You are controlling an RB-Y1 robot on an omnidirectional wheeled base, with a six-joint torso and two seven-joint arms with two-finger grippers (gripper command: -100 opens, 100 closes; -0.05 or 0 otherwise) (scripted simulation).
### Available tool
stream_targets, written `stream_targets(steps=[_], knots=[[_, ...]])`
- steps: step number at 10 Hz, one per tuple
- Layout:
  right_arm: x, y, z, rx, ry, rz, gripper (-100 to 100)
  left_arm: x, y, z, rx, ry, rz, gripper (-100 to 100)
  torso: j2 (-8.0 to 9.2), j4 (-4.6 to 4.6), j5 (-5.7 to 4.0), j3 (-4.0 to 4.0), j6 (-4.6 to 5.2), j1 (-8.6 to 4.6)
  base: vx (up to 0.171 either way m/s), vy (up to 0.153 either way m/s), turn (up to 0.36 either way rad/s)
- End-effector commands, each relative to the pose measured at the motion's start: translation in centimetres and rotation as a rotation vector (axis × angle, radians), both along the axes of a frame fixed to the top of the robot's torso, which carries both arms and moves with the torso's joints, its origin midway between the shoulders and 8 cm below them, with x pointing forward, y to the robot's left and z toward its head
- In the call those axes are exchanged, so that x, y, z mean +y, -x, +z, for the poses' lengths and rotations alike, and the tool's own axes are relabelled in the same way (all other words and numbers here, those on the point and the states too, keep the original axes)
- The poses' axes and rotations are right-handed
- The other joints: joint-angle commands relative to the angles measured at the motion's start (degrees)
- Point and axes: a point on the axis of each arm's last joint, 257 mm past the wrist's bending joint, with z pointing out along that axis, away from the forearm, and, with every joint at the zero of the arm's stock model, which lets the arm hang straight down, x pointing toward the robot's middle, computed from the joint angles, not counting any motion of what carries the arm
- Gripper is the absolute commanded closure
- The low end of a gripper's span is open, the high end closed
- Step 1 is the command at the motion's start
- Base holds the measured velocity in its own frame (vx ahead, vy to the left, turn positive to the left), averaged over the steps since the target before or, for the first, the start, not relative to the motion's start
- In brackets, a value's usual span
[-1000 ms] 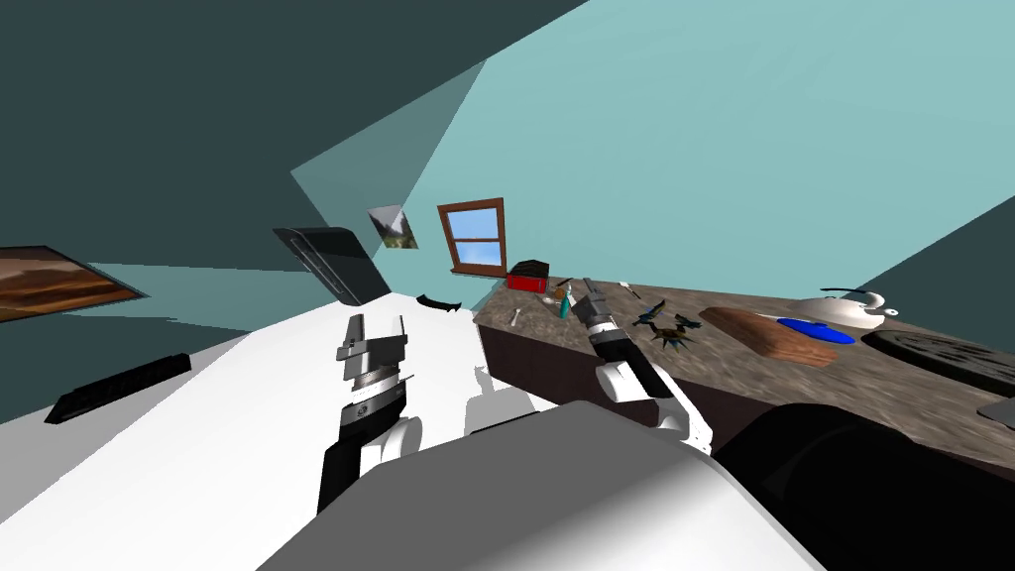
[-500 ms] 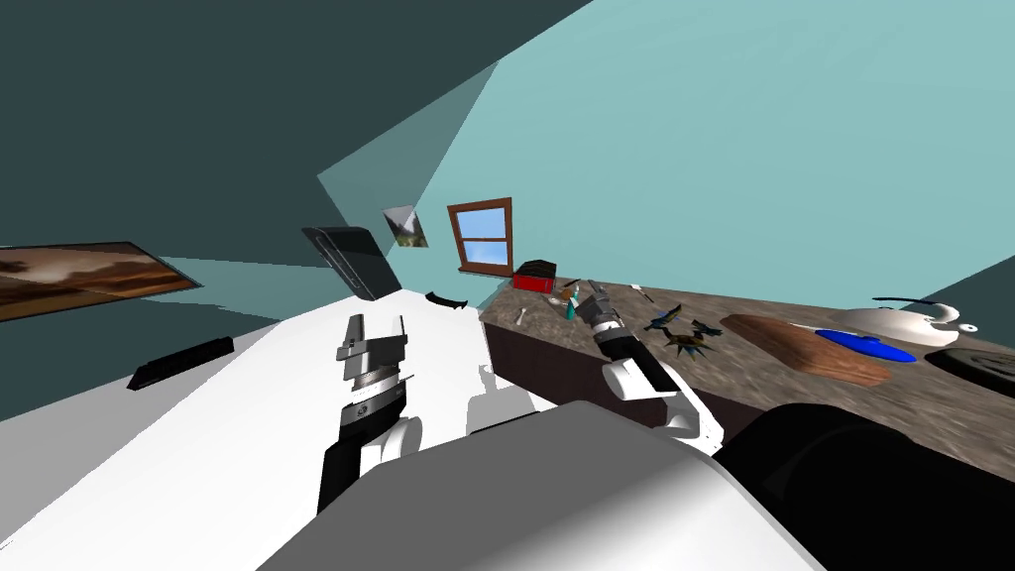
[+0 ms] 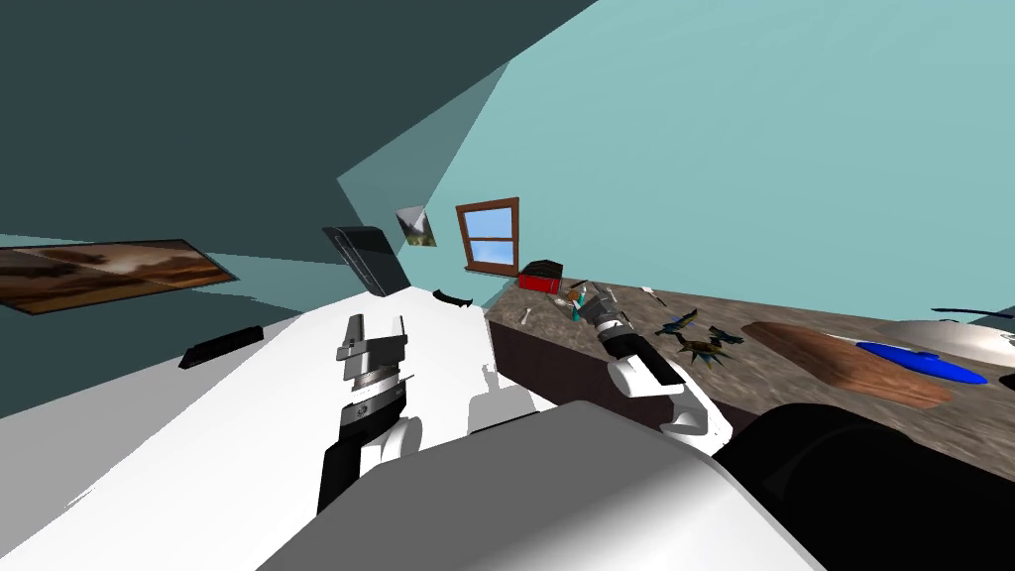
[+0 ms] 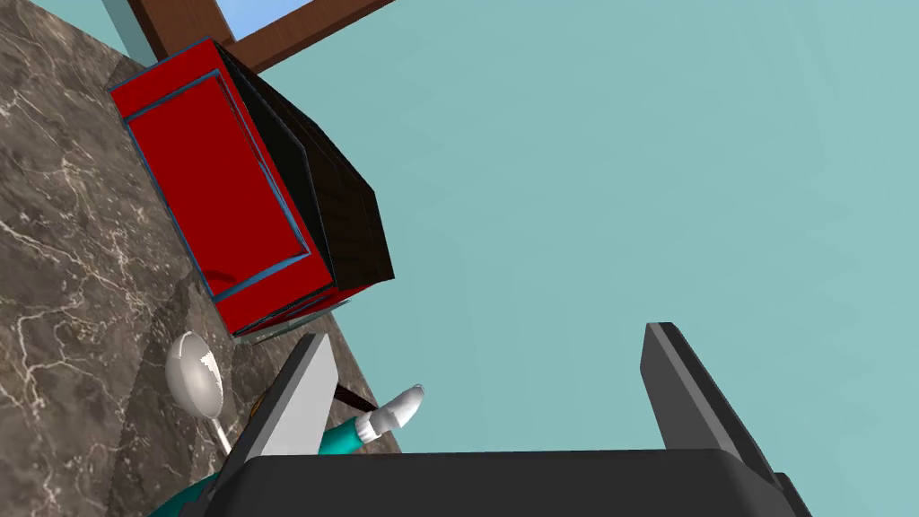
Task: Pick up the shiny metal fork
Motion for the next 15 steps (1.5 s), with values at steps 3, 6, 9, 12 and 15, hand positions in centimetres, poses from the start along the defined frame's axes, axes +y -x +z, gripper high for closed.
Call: stream_targets(steps=[3, 6, 9, 12, 15], knots=[[-1.8, -0.1, -1.2, 0.048, -0.106, -0.007, -100, 0.0, 0.0, 0.0, 0.0, 0.0, 0.0, 0, 0.0, 0.0, 0.0, 0.0, 0.0, 0.0, -0.008, 0.009, 0.123], [-3.6, -0.1, -2.5, 0.093, -0.202, -0.022, -100, 0.0, 0.0, 0.0, 0.0, 0.0, 0.0, 0, -0.01, 0.0, 0.01, -0.01, -0.02, 0.02, -0.006, 0.011, 0.127], [-5.5, 0.1, -3.8, 0.137, -0.303, -0.045, -100, 0.0, 0.0, 0.0, 0.0, 0.0, 0.0, 0, -0.02, -0.01, 0.0, -0.02, 0.0, 0.0, -0.004, 0.009, 0.125], [-7.4, 0.5, -5.2, 0.177, -0.407, -0.074, -100, 0.0, 0.0, 0.0, 0.0, 0.0, 0.0, 0, -0.04, -0.01, 0.0, -0.02, 0.01, 0.0, 0.0, 0.009, 0.133], [-9.3, 1.0, -6.6, 0.215, -0.514, -0.11, -100, 0.0, 0.0, 0.0, 0.0, 0.0, 0.0, 0, -0.04, -0.01, 0.0, -0.03, 0.0, 0.0, 0.002, 0.008, 0.132]])
